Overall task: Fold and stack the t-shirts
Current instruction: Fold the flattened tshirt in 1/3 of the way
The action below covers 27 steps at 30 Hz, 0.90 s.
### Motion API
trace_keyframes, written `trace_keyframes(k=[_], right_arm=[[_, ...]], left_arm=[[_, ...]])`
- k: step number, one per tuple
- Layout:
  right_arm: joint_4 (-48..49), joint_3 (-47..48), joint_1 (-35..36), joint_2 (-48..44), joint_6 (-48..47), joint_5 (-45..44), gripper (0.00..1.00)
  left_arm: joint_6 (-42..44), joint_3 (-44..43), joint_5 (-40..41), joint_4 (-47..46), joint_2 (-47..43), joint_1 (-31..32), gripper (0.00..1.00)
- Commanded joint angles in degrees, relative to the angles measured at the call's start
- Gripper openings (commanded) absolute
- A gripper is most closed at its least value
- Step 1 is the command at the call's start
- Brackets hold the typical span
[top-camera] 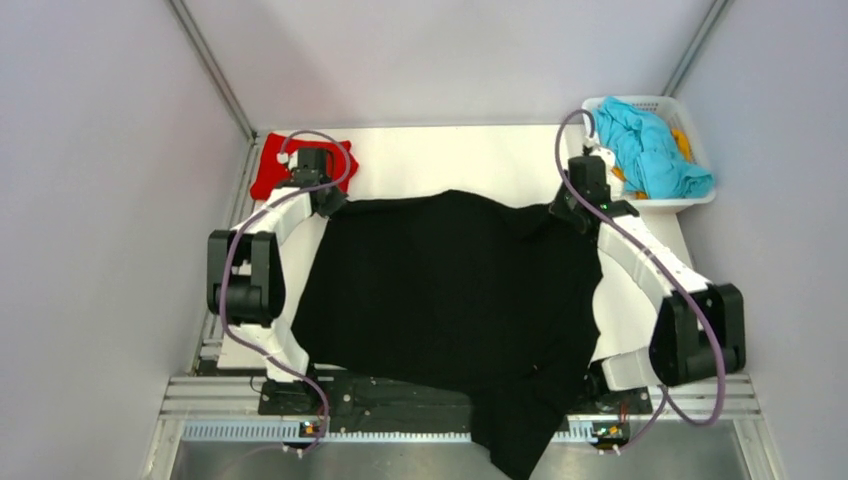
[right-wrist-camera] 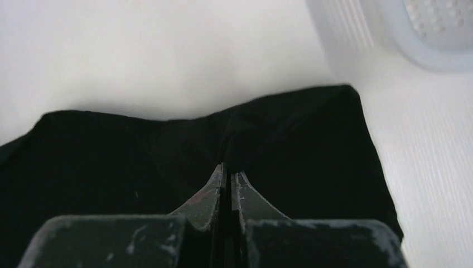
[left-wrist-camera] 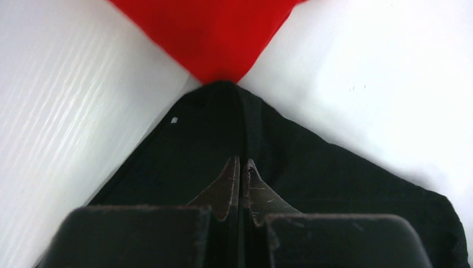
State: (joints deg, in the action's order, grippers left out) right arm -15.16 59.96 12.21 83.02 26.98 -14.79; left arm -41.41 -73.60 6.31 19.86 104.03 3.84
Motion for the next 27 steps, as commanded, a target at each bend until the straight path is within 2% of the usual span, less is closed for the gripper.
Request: trace_keyframes(k=[1, 9, 16, 19, 22, 24, 25, 27], right_arm=[[-8.00, -5.42, -0.07, -11.00, 2.85, 5.73, 0.00], [-19.86, -13.12, 0.10, -29.04, 4.24, 9.47, 0.00], [-31.92, -18.04, 0.18, -37.98, 5.60, 12.43, 0.04], [-35.81, -20.43, 0.11, -41.84, 8.01, 12.70, 0.14], [-37.28, -21.91, 0.23, -46.13, 10.08, 17.35, 0.35], [-36.48, -21.50, 0.20, -48.95, 11.40, 17.64, 0.44], [-35.91, -20.78, 0.25, -50.13, 11.32, 16.33, 0.45], [-35.39, -18.94, 0.23, -50.92, 10.60, 11.77, 0.58]], left_arm=[[0.04, 7.45, -0.35, -2.33, -9.11, -0.23, 0.00], [-0.32, 17.57, 1.58, -1.88, -19.23, -0.23, 0.00], [-0.04, 19.00, 6.66, 3.89, -20.96, -0.23, 0.00], [-0.17, 19.98, 5.66, 4.75, -21.42, -0.23, 0.00], [-1.32, 20.82, 7.06, 6.46, -23.63, -0.23, 0.01], [-2.50, 21.00, 9.31, 8.10, -25.94, -0.23, 0.21], [-3.05, 20.78, 10.16, 9.15, -27.09, -0.23, 0.42], [-3.06, 20.13, 10.08, 10.07, -29.05, -0.23, 0.68]])
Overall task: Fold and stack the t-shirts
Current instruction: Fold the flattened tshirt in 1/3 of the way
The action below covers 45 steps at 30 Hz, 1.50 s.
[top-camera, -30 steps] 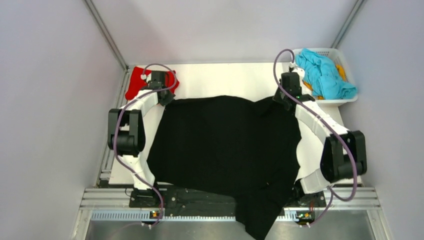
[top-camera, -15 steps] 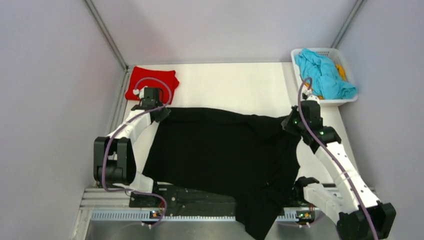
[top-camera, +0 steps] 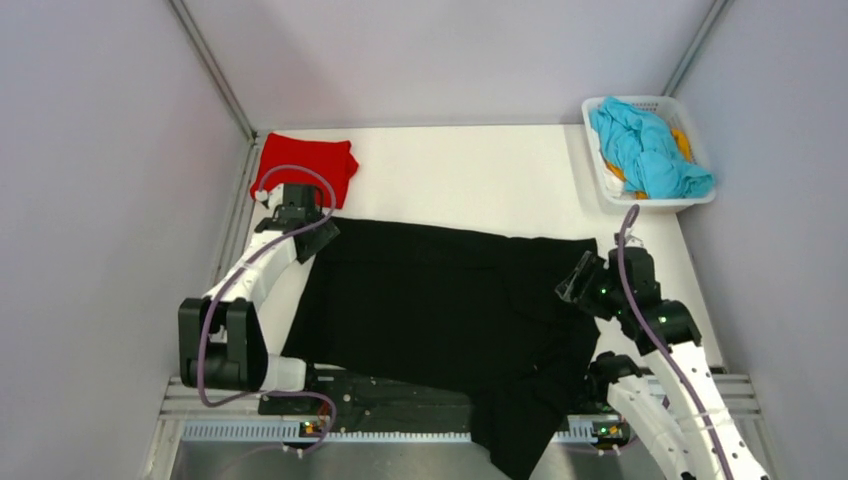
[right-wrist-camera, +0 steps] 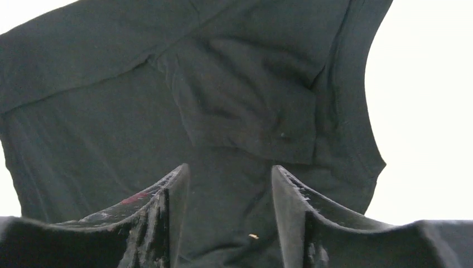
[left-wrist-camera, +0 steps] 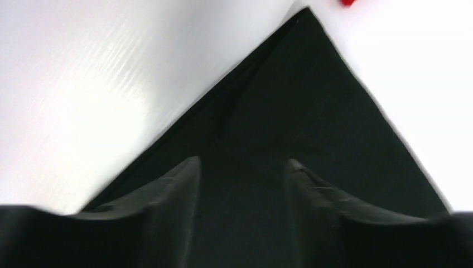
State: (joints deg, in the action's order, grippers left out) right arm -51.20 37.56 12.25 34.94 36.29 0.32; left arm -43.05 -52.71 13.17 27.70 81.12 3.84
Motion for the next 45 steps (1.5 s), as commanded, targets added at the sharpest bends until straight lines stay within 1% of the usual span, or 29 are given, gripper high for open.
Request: trace_keyframes(k=[1, 2, 5, 6, 7, 10, 11, 15, 17, 21, 26, 31, 37, 40, 45], right_arm=[[1.42, 4.11, 0.20, -2.73, 0.68, -4.79, 0.66], [2.73, 4.34, 0.18, -2.35, 0.31, -5.13, 0.71], [11.12, 2.49, 0.22, 0.66, -0.75, -1.06, 0.92], [14.56, 1.61, 0.15, 2.48, -1.29, 0.91, 0.96], [18.62, 0.88, 0.14, 4.92, -1.46, 2.24, 0.98], [27.11, -0.50, 0.11, 14.63, -1.17, 1.95, 0.99], [29.06, -0.44, 0.21, 17.87, -0.42, 0.59, 0.99], [36.29, 0.54, 0.10, 30.25, 0.91, -6.22, 0.99], [40.13, 0.79, -0.07, 35.77, 0.97, -6.76, 0.99], [44.87, 2.60, -0.87, 46.42, 1.20, -5.60, 0.99], [45.64, 6.78, -3.42, 57.79, 0.79, -5.62, 0.99], [46.94, 12.86, -7.27, 65.52, 0.10, -3.46, 0.99], [45.87, 25.93, -10.62, 75.68, -0.78, -0.78, 0.98], [43.59, 32.53, -11.50, 80.13, -1.95, 0.97, 0.98], [39.58, 44.46, -11.98, 88.00, -6.47, -0.05, 0.98]], left_arm=[[-0.95, -1.24, 2.25, 2.26, -6.99, -0.17, 0.85], [-0.44, -1.64, 0.90, 2.10, -7.58, -0.16, 0.97], [1.24, -3.25, -3.09, 0.34, -7.58, 0.62, 0.99], [1.73, -3.76, -4.49, -0.69, -6.93, 1.05, 0.99], [2.32, -4.18, -7.00, -2.19, -5.91, 1.38, 0.99], [4.06, -5.37, -18.25, -7.53, -0.44, 2.41, 0.99], [4.42, -6.18, -20.36, -8.42, 2.74, 2.93, 0.99], [4.64, -9.49, -22.68, -9.37, 12.35, 4.32, 0.99], [4.55, -9.94, -24.40, -10.68, 16.07, 4.34, 0.99], [3.73, -10.96, -24.83, -12.25, 21.75, 4.34, 0.99], [3.06, -14.89, -22.84, -11.02, 27.02, 4.34, 0.99], [2.41, -21.05, -19.73, -8.36, 31.44, 4.25, 0.99], [1.26, -31.31, -21.16, -6.56, 38.94, 4.16, 0.99], [0.34, -33.51, -20.31, -6.97, 40.94, 4.16, 0.99], [-0.14, -38.58, -18.70, -6.72, 44.15, 4.16, 0.99]])
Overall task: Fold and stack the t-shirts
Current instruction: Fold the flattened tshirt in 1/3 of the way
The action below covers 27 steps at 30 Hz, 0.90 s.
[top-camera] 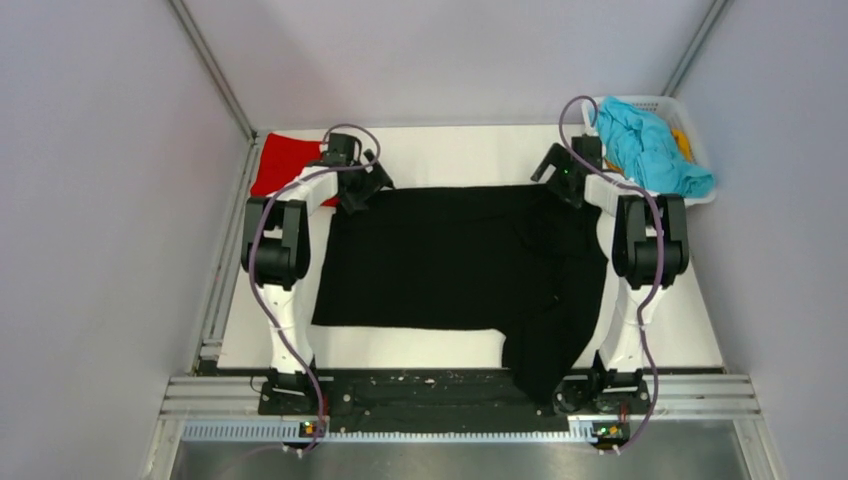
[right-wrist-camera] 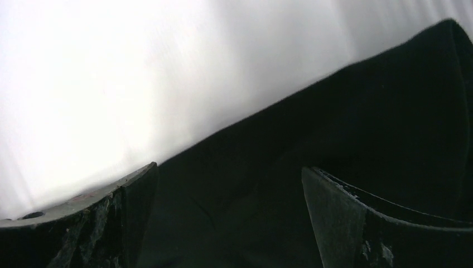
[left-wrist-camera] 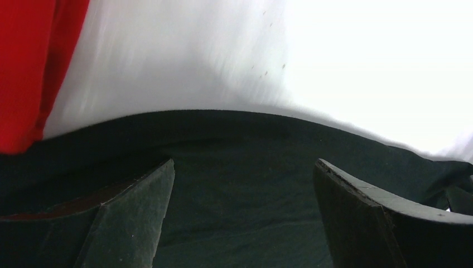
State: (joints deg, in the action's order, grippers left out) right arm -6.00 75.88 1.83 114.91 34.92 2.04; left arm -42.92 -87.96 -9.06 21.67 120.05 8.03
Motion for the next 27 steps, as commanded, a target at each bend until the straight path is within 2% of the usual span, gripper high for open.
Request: trace_keyframes(k=[1, 5, 8, 12, 16, 21, 27], right_arm=[[-6.18, 8.48, -1.56, 9.55, -5.60, -1.82, 0.98], [-8.07, 16.01, -1.56, 12.96, -6.73, -1.69, 0.97], [-9.44, 20.34, -1.60, 12.22, -9.12, -0.40, 0.97], [-12.39, 18.48, -1.21, 4.95, -12.61, 0.17, 0.99], [-12.24, 6.46, 1.47, -8.54, -13.97, -2.92, 0.99], [-10.86, -13.71, 8.10, -27.98, -13.13, -9.89, 0.99], [-10.88, -32.82, 10.70, -47.25, -8.96, -8.39, 0.99]], left_arm=[[-0.45, -4.64, 3.75, -0.59, 6.11, -0.03, 0.99], [-0.10, -11.03, 3.28, 0.96, 10.10, -0.03, 0.99], [0.43, -16.34, 3.71, 4.16, 10.90, -0.03, 0.99], [1.36, -14.11, 2.77, 4.24, 4.41, 0.69, 0.99], [2.24, -3.17, 5.65, 3.98, -6.82, 2.71, 0.99], [0.42, 18.47, 11.62, 2.86, -24.33, 4.95, 0.99], [-5.33, 43.74, 18.15, 4.91, -46.77, 5.76, 0.99]])
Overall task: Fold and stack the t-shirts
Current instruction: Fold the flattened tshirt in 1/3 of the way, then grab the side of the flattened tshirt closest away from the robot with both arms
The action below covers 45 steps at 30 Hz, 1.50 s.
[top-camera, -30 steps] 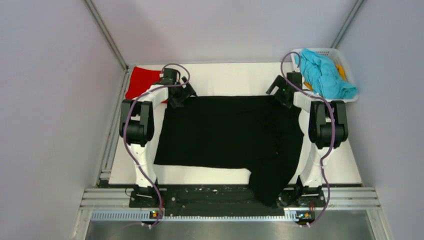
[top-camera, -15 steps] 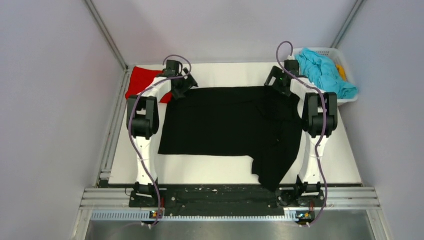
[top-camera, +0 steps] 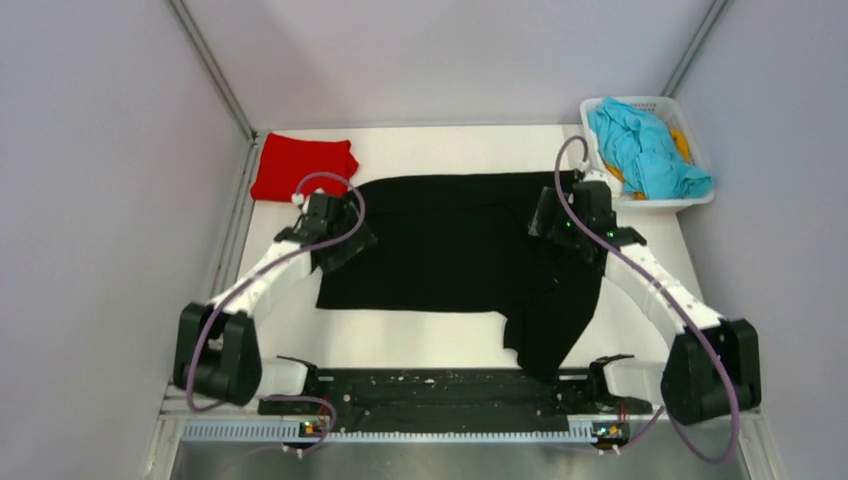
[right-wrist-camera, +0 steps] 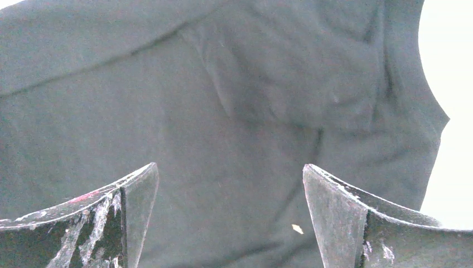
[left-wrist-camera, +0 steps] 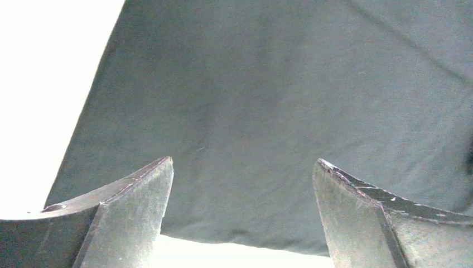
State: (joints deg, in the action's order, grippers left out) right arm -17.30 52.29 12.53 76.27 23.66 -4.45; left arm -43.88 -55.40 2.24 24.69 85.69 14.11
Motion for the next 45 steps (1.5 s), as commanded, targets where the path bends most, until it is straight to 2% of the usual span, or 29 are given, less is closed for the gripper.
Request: trace_keyframes(k=[1, 6, 9, 14, 20, 21, 23, 25, 26, 30, 34, 39, 42, 45], right_arm=[[0.01, -10.79, 0.10, -11.34, 2.34, -1.62, 0.99], [-2.17, -16.82, 0.33, -23.74, 3.66, 0.25, 0.99], [-2.60, -18.61, 0.31, -27.78, 4.56, 1.63, 0.99], [-3.18, -18.99, 0.38, -29.03, 4.79, 2.04, 0.99], [-3.17, -18.98, 0.38, -28.16, 5.05, 1.63, 0.99], [-3.23, -19.06, 0.37, -28.18, 5.08, 1.49, 0.99], [-3.47, -18.95, 0.35, -28.14, 5.25, 1.20, 0.99], [-4.44, -18.69, 0.37, -28.12, 5.40, 0.94, 0.98], [-4.92, -18.52, 0.32, -28.14, 5.54, 0.68, 0.98], [-8.02, -17.71, 0.40, -27.91, 5.60, 0.90, 0.96], [-12.88, -16.36, 4.64, -27.04, 6.00, -0.33, 0.94], [-25.89, -11.76, 22.31, -24.89, 9.30, -6.44, 0.92], [-35.90, -11.36, 31.12, -24.15, 15.20, -6.26, 0.89], [-40.62, -12.76, 38.81, -23.02, 20.97, -4.46, 0.84]], left_arm=[[-5.64, 14.12, 8.40, 3.32, -15.56, -0.31, 0.99], [-12.86, 22.84, 16.34, 13.14, -26.59, -0.40, 0.98], [-16.25, 26.23, 20.04, 14.92, -30.42, -0.44, 0.95], [-18.34, 31.25, 21.32, 7.63, -32.64, -0.81, 0.85], [-19.47, 31.03, 19.59, 0.42, -25.06, -1.43, 0.64], [-19.30, 30.40, 20.04, -0.16, -23.27, -1.49, 0.59], [-18.74, 28.84, 19.81, -1.13, -19.31, -1.69, 0.39], [-18.31, 28.05, 17.99, -2.39, -16.67, -1.72, 0.03], [-18.21, 28.03, 16.97, -3.18, -15.76, -1.72, 0.00], [-18.08, 28.60, 16.96, -3.99, -15.28, -1.72, 0.00], [-16.42, 29.84, 16.69, -4.20, -20.72, -1.72, 0.00], [-14.74, 31.19, 15.11, -3.85, -28.28, -1.63, 0.00], [-14.24, 32.29, 13.14, -4.52, -30.78, -1.54, 0.00], [-14.05, 32.16, 12.33, -4.40, -31.27, -1.54, 0.00]])
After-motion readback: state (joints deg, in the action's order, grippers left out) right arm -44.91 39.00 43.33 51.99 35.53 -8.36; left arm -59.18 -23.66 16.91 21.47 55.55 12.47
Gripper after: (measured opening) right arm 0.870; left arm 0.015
